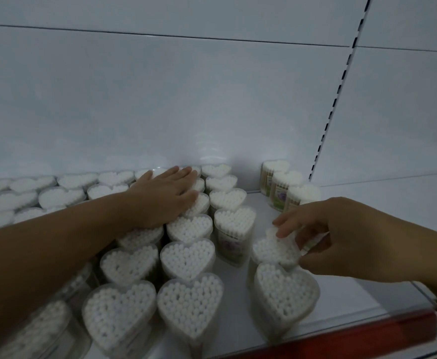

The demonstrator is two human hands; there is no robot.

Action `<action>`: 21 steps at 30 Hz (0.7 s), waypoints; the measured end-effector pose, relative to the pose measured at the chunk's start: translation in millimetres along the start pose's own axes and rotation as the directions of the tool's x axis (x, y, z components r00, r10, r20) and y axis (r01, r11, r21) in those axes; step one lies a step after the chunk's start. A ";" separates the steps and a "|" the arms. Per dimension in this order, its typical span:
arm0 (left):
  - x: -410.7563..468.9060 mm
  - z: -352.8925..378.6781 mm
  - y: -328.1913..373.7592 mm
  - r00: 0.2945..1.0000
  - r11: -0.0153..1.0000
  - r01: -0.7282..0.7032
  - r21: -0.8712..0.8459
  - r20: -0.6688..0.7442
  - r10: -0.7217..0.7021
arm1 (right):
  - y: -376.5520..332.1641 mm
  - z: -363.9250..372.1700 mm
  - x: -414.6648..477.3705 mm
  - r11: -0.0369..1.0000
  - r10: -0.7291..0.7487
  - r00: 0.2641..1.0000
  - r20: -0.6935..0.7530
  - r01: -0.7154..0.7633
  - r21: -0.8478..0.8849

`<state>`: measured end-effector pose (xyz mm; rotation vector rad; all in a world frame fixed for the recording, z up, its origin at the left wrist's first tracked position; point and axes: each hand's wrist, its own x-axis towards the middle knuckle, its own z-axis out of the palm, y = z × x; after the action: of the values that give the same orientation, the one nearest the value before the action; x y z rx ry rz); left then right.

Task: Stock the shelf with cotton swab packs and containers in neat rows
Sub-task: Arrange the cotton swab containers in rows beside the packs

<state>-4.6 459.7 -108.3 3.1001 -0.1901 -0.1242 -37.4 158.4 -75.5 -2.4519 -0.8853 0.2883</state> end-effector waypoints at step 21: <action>0.5 2.1 -3.7 0.999 0.995 -0.032 0.097 0.012 0.031 | -13.6 36.8 -25.1 0.970 -0.230 0.895 -0.382 0.244 -0.010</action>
<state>-3.8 463.3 -110.6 3.1918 -0.2533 -0.1341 -77.1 165.6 -98.7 -2.2232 -0.9764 -0.2520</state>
